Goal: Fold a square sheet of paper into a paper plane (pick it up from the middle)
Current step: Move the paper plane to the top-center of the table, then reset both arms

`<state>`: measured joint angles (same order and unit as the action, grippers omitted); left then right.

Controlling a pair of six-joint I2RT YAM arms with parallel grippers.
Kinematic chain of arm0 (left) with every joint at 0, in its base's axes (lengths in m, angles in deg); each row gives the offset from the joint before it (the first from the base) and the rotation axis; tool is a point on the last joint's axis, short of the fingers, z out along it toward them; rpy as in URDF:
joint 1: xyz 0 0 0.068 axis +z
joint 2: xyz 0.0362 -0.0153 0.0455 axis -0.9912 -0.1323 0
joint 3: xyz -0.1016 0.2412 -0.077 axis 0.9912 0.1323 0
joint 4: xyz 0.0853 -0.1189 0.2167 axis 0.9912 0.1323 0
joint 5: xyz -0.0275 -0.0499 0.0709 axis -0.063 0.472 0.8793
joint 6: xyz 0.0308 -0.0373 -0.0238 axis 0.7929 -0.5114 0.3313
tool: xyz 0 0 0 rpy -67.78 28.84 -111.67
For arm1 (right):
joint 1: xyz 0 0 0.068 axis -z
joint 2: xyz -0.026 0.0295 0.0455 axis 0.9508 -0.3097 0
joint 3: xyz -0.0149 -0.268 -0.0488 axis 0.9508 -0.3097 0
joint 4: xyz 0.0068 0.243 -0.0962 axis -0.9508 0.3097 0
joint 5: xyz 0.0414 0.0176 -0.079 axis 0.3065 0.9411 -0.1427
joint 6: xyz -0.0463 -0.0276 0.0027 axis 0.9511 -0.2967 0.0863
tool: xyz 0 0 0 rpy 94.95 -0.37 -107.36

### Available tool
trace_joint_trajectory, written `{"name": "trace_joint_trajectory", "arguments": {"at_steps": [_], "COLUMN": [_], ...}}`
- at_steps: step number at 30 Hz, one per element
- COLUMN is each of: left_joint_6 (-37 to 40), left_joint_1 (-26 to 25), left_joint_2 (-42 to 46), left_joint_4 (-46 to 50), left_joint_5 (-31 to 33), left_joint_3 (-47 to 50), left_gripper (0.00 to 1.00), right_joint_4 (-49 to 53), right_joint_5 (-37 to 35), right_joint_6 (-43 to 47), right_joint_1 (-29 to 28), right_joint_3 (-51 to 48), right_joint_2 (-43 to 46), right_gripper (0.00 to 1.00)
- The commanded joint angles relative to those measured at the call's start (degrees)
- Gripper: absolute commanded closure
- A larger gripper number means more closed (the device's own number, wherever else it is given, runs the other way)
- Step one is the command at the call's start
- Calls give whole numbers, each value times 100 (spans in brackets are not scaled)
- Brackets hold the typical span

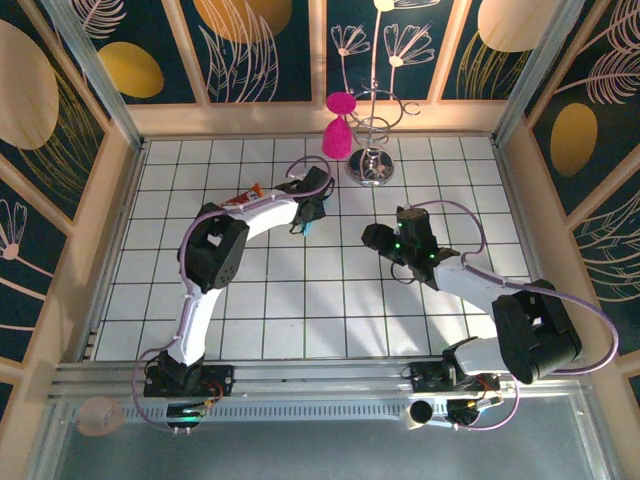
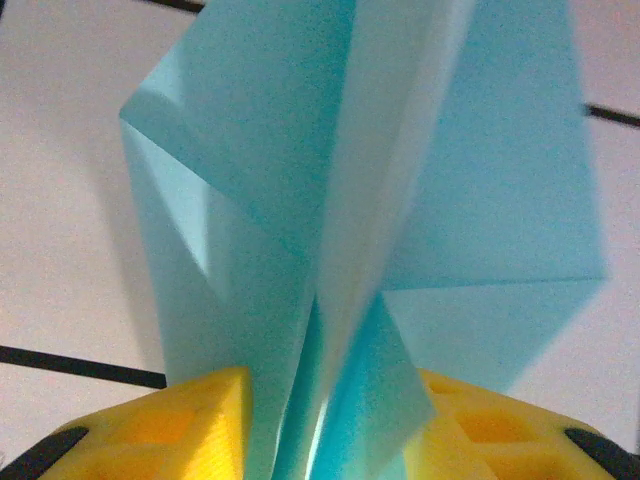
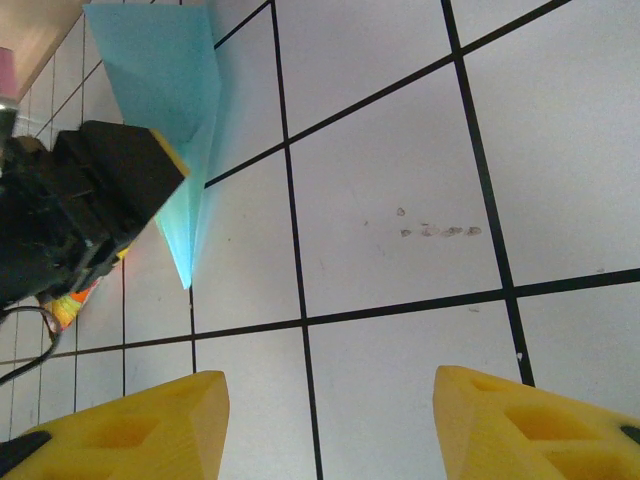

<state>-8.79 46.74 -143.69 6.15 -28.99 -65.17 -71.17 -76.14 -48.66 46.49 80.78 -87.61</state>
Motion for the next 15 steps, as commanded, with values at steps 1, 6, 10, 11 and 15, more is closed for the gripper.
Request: {"name": "trace_joint_trajectory", "arguments": {"at_steps": [1, 6, 10, 11, 15], "left_joint_6": [-4, 63, 181, 226, 421], "left_joint_1": [24, 24, 32, 39, 137], "left_joint_2": [639, 1270, 1934, 2120, 3116], "left_joint_4": [-22, -72, -188, -242, -632], "left_joint_5": [-69, -5, 242, 334, 948], "left_joint_3": [52, 307, 672, 805, 1638], "left_gripper": [55, 50, 44, 43, 28], "right_joint_4": [74, 313, 619, 712, 987], "right_joint_5": [-240, -517, -935, -1115, -1992], "right_joint_6": [70, 192, 438, 529, 1035], "right_joint_1": [70, 140, 251, 282, 477], "right_joint_3": [19, 168, 384, 440, 610], "right_joint_2": [182, 334, 560, 624, 1039], "right_gripper": [43, 41, 36, 34, 26]}}
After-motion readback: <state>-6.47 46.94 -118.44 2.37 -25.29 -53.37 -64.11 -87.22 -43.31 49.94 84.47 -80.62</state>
